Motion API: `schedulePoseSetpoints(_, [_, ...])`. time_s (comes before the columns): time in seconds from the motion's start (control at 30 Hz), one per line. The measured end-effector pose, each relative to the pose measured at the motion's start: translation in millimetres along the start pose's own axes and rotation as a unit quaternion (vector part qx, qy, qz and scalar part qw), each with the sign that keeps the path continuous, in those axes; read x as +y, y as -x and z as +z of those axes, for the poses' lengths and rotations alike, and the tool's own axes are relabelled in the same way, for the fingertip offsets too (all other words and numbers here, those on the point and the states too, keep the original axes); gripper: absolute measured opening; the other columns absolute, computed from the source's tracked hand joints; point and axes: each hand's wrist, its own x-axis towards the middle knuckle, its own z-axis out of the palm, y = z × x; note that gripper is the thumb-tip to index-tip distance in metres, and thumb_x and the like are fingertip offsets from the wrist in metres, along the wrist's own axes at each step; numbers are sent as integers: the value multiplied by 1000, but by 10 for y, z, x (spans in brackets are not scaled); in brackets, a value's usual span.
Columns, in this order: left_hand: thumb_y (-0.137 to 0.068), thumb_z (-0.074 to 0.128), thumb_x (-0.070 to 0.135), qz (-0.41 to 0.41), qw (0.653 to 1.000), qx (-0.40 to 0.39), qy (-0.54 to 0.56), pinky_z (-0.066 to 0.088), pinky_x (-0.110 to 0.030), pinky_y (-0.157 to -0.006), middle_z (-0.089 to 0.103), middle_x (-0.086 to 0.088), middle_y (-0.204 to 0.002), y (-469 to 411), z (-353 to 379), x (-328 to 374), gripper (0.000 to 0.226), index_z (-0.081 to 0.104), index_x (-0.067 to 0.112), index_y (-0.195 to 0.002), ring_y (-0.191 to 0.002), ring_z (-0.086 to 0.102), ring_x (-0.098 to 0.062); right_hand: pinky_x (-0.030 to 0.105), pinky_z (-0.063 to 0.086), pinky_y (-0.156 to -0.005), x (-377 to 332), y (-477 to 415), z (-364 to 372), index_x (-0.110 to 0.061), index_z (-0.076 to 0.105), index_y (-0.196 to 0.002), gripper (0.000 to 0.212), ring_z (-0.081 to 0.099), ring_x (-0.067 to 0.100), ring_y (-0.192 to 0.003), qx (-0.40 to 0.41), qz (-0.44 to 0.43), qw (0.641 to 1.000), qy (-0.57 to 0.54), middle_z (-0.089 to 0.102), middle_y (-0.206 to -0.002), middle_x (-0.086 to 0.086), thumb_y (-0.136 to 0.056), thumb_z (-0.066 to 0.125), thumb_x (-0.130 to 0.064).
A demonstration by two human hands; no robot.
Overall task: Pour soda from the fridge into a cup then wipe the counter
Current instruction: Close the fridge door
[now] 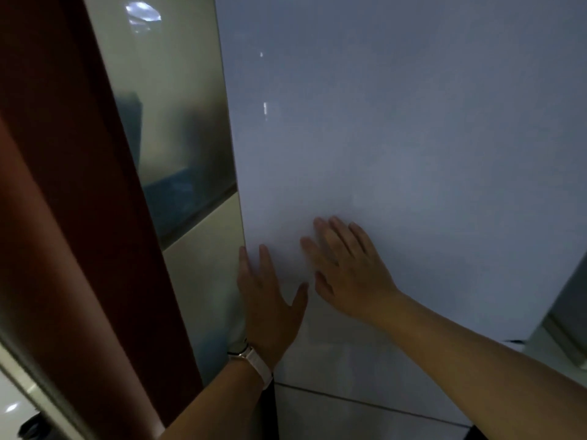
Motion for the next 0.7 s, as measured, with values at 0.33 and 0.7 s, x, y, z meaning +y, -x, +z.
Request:
schedulePoseSetpoints(0.33, [-75, 61, 51, 14, 999, 31, 41, 24, -48, -111, 14, -25, -156, -342, 333, -132, 94, 19, 13, -150, -143, 17, -38, 49, 28, -112, 182, -131, 338, -15, 58, -135, 55, 39, 35, -136, 0, -10, 999, 34, 47, -147, 15, -81, 61, -26])
schedulePoseSetpoints(0.7, [-73, 73, 45, 32, 999, -21, 31, 44, -61, -101, 6, -15, -158, -734, 668, -323, 102, 15, 14, -150, -142, 21, -43, 46, 28, -115, 453, -196, 684, -13, 56, -136, 53, 40, 33, -138, -33, -26, 998, 44, 43, -151, 13, -84, 58, -24])
